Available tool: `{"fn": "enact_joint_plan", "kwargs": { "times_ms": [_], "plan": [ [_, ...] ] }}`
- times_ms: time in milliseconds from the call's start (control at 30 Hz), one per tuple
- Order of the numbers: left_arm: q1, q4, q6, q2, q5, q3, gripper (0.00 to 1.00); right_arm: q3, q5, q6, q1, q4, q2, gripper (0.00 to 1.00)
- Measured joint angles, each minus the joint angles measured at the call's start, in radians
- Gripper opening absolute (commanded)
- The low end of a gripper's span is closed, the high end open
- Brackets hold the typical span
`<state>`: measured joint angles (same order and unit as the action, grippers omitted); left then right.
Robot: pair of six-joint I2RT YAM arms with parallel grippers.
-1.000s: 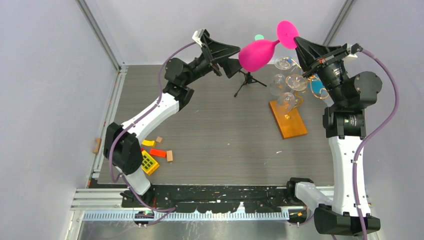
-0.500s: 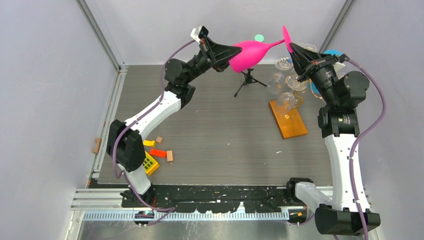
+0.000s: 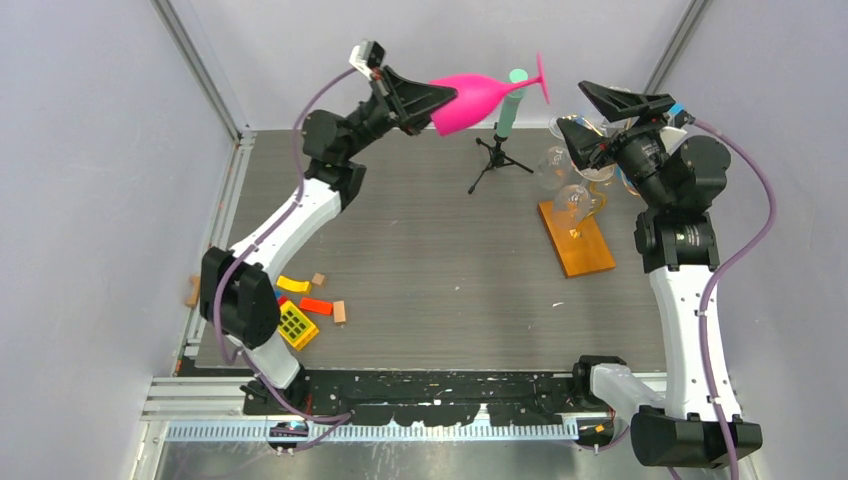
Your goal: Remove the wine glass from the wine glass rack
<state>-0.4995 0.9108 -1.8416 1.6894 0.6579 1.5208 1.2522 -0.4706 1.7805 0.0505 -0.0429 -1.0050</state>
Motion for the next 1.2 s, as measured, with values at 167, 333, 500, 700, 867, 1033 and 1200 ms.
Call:
{"fn": "enact_joint_plan", "kwargs": {
  "times_ms": [167,333,500,700,867,1033,1200],
  "plan": [
    [0.13,-0.12,0.105,-0.07,0.048,-0.032,0.0,0.081,0.034,-0.153,-0.003,-0.165,-0.024,0.76],
    [0.254,-0.519,0.392,-0.139,0.107,-0.013,0.0,0.171,0.083,-0.318,-0.003,-0.325,-0.042,0.73],
    [0.284,-1.287,0.877,-0.043,-0.054,0.306,0.0,0.254,0.153,-0.472,-0.003,-0.484,-0.063,0.7],
    [0.298,-1.869,1.252,0.174,-0.328,0.621,0.0,0.311,0.214,-0.591,-0.003,-0.611,-0.096,0.68],
    [0.337,-2.108,1.38,0.339,-0.499,0.644,0.0,0.364,0.278,-0.674,-0.003,-0.708,-0.129,0.68],
    [0.393,-2.189,1.432,0.402,-0.632,0.638,0.0,0.404,0.336,-0.739,-0.003,-0.771,-0.128,0.68],
    [0.447,-2.192,1.459,0.404,-0.713,0.639,0.0,0.41,0.371,-0.766,-0.003,-0.809,-0.127,0.68]
  ]
}}
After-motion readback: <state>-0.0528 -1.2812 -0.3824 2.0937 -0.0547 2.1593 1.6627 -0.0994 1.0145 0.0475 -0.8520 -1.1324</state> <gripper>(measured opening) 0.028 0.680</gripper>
